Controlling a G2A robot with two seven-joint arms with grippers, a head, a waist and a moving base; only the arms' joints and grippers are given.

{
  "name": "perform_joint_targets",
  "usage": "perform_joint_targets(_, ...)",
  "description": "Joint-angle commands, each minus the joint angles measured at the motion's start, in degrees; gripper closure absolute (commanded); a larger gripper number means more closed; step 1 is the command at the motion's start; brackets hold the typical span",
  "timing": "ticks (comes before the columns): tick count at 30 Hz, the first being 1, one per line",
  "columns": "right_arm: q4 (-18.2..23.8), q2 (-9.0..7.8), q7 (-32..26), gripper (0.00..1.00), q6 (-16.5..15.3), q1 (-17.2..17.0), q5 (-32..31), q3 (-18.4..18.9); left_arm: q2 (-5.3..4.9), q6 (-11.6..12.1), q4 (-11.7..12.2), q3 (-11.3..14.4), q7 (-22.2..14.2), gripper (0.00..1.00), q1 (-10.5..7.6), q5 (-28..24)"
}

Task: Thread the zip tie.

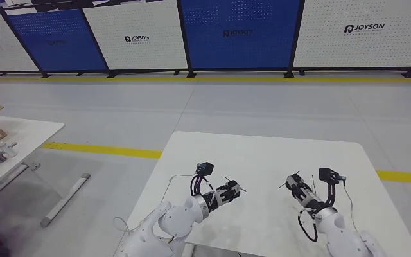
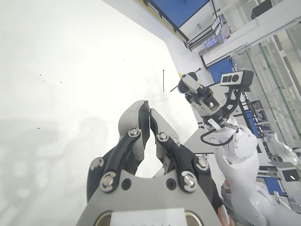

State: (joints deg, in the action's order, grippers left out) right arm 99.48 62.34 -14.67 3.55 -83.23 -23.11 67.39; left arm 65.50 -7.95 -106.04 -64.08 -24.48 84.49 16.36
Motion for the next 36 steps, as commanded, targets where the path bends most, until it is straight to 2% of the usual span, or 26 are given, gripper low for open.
perform_joint_targets(1,0.31,0.31,0.68,1.0,0.15,-0.35,0.1,-1.28,0.0,0.0,0.0,0.0,0.0,1.0,0.0,0.0)
perform_joint_targets(14,0.03,0.49,-0.19,1.0,0.27,-0.21,0.79,-1.78,0.0,0.0,0.0,0.0,0.0,1.0,0.0,0.0)
perform_joint_targets(15,0.01,0.56,1.78,1.0,0.35,-0.26,0.54,-1.33,0.0,0.0,0.0,0.0,0.0,1.0,0.0,0.0)
perform_joint_targets(18,0.0,0.73,1.13,1.0,-3.21,-1.18,5.15,-0.74,0.0,0.0,0.0,0.0,0.0,1.0,0.0,0.0)
perform_joint_targets(24,0.5,0.91,-2.57,1.0,-2.02,-1.59,11.05,0.7,0.0,0.0,0.0,0.0,0.0,1.0,0.0,0.0)
perform_joint_targets(28,1.28,1.48,-1.83,1.0,-2.75,-3.09,14.05,-1.32,0.0,0.0,0.0,0.0,0.0,1.0,0.0,0.0)
perform_joint_targets(29,0.95,1.7,-0.91,1.0,-2.77,-3.25,13.75,-2.37,0.0,0.0,0.0,0.0,0.0,1.0,0.0,0.0)
perform_joint_targets(32,0.57,2.49,5.44,1.0,-0.11,-2.84,9.2,-5.4,0.0,0.0,0.0,0.0,0.0,1.0,0.0,0.0)
perform_joint_targets(36,0.57,2.49,5.44,1.0,-0.11,-2.84,9.2,-5.4,0.0,0.0,0.0,0.0,0.0,1.0,0.0,0.0)
